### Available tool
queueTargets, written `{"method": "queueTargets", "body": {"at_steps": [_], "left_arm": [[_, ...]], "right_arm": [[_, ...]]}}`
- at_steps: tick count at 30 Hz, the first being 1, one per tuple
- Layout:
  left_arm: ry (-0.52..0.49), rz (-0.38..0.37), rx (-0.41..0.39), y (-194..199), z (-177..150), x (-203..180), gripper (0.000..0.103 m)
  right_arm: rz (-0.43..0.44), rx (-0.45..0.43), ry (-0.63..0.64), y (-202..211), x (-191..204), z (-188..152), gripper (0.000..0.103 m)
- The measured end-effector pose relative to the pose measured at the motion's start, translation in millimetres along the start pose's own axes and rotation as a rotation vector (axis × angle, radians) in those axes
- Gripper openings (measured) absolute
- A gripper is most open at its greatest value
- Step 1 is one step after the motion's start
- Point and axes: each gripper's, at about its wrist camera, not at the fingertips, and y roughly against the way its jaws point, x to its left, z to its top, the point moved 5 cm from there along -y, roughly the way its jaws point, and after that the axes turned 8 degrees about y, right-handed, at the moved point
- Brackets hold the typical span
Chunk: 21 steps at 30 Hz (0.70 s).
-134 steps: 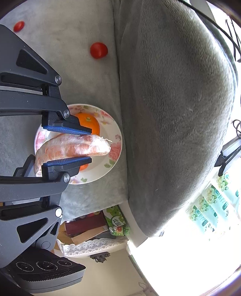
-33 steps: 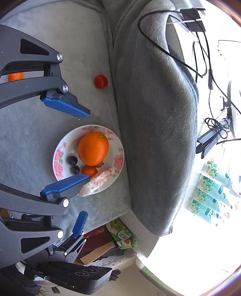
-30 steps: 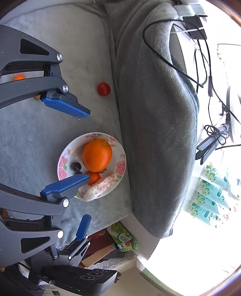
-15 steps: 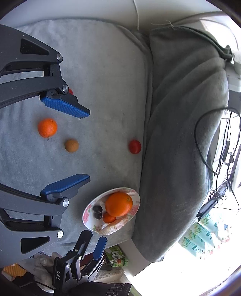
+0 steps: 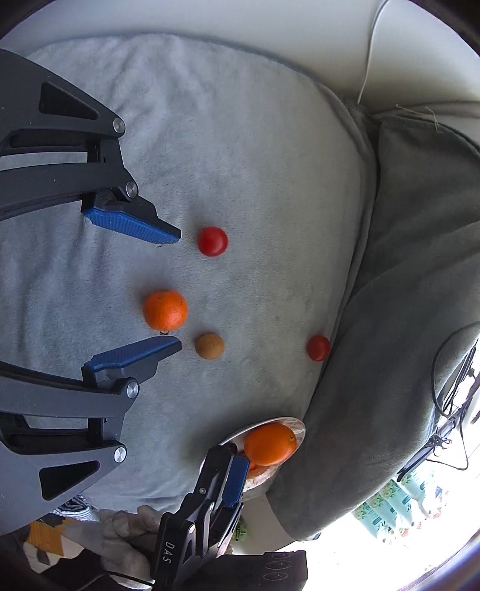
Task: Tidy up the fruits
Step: 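Close the left gripper on the mandarin while the right closes on the brown kiwi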
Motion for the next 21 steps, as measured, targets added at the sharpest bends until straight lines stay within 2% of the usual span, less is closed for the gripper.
{"method": "queueTargets", "body": {"at_steps": [3, 6, 11, 21], "left_arm": [[0.000, -0.014, 0.019, -6, -8, -3, 0.045], [0.007, -0.032, 0.034, -13, -12, -6, 0.043], [0.030, -0.048, 0.051, -23, -16, -9, 0.039], [0.036, -0.032, 0.068, -38, -18, -8, 0.038]], "right_arm": [[0.023, 0.030, 0.020, -13, 7, 3, 0.065], [0.040, 0.052, 0.037, -25, 13, 4, 0.064], [0.065, 0.093, 0.061, -44, 22, 4, 0.055], [0.069, 0.157, 0.099, -77, 31, 10, 0.045]]}}
